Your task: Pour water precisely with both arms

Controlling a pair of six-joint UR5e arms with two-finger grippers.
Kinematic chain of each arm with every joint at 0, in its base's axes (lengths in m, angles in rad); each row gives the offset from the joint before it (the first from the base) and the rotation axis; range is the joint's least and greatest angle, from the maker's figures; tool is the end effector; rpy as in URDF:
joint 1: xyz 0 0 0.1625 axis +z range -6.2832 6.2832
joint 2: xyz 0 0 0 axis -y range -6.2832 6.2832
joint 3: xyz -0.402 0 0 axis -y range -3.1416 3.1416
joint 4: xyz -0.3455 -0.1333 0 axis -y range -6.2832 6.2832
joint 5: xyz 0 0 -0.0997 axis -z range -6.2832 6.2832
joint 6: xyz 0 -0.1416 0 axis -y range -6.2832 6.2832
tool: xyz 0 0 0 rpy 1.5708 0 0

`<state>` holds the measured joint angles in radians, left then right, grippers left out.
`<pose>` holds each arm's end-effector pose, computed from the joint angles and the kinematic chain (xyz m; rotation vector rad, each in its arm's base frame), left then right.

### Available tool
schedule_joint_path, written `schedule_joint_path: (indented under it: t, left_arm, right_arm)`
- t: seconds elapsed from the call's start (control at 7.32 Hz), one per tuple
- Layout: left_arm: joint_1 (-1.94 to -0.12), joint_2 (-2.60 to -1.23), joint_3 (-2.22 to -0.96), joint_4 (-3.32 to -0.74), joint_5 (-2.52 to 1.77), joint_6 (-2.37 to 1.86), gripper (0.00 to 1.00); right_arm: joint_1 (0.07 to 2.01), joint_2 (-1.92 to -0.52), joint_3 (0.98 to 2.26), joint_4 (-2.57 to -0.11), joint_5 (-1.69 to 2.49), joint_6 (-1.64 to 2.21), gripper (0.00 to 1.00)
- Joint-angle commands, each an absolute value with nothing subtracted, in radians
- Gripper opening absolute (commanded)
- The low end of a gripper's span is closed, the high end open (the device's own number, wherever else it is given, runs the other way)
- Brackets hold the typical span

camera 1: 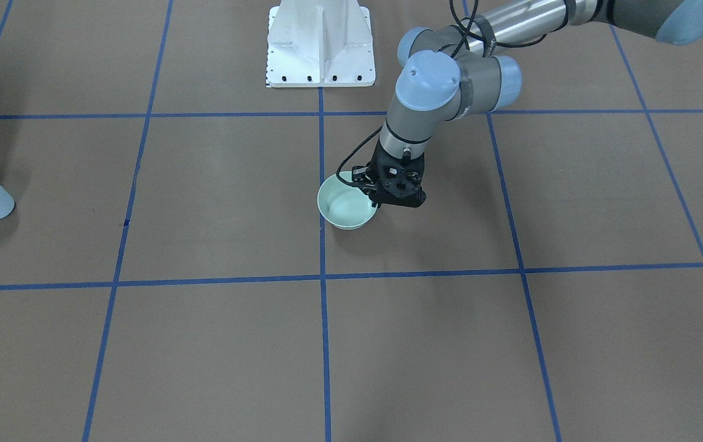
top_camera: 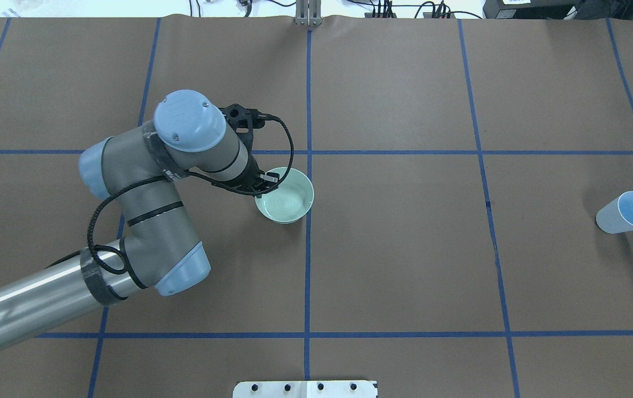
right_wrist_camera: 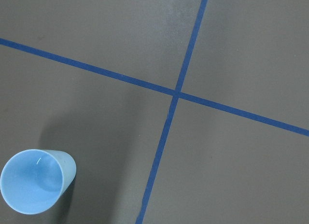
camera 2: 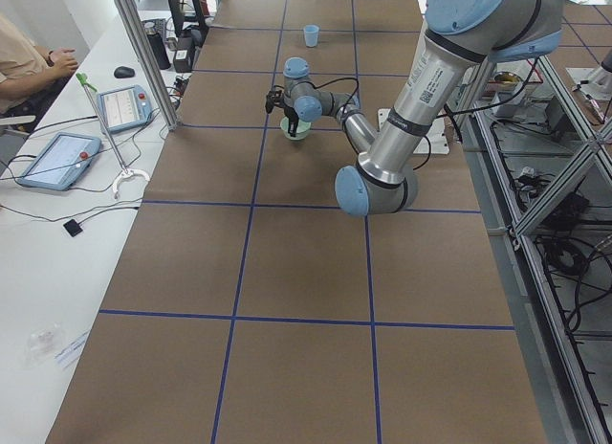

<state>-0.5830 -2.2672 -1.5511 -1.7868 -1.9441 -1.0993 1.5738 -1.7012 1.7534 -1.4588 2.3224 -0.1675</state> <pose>0.5331 -0.4494 0.2596 0.1429 0.9364 0.0635 0.0378 -0.4079 0.6288 0.2201 -0.7353 -0.2181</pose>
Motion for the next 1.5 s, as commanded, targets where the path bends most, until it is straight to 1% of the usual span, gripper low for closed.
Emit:
schedule_joint_path:
  t: [0.0,0.14,0.27,0.41,0.55,0.68,0.82,0.96,1.23,1.37]
  left_arm:
    - [-0.548,-2.309,-1.508,-1.789,-1.916,-1.115,0.00]
    - [-0.534,-2.310,-1.508,-1.789,-1.905,-1.117,0.00]
    - [-0.528,-2.312,-1.508,-1.790,-1.905,-1.117,0.27]
    - [-0.523,-2.310,-1.509,-1.790,-1.895,-1.117,0.91]
    - [-0.520,-2.310,-1.516,-1.790,-1.867,-1.130,1.00]
    - [-0.526,-2.306,-1.547,-1.783,-1.868,-1.135,1.00]
    - [-0.552,-2.293,-1.615,-1.745,-1.881,-1.132,1.00]
    - [-0.595,-2.252,-1.702,-1.653,-1.935,-1.071,1.00]
    - [-0.693,-2.058,-1.947,-1.505,-1.956,-0.820,1.00]
    - [-0.769,-1.946,-2.012,-1.494,-1.959,-0.701,1.00]
  right_arm:
    - [1.574,-1.703,1.753,-1.459,2.322,-0.167,1.00]
    - [1.574,-1.701,1.753,-1.459,2.322,-0.166,1.00]
    - [1.574,-1.701,1.755,-1.459,2.322,-0.160,1.00]
    - [1.574,-1.701,1.755,-1.459,2.322,-0.158,1.00]
    - [1.574,-1.701,1.755,-1.459,2.322,-0.158,1.00]
    - [1.574,-1.701,1.758,-1.459,2.324,-0.150,1.00]
    - [1.574,-1.700,1.766,-1.456,2.324,-0.111,1.00]
    - [1.574,-1.698,1.770,-1.445,2.330,-0.072,1.00]
    - [1.572,-1.698,1.784,-1.377,2.350,0.059,1.00]
    - [1.550,-1.700,1.793,-1.324,2.359,0.169,1.00]
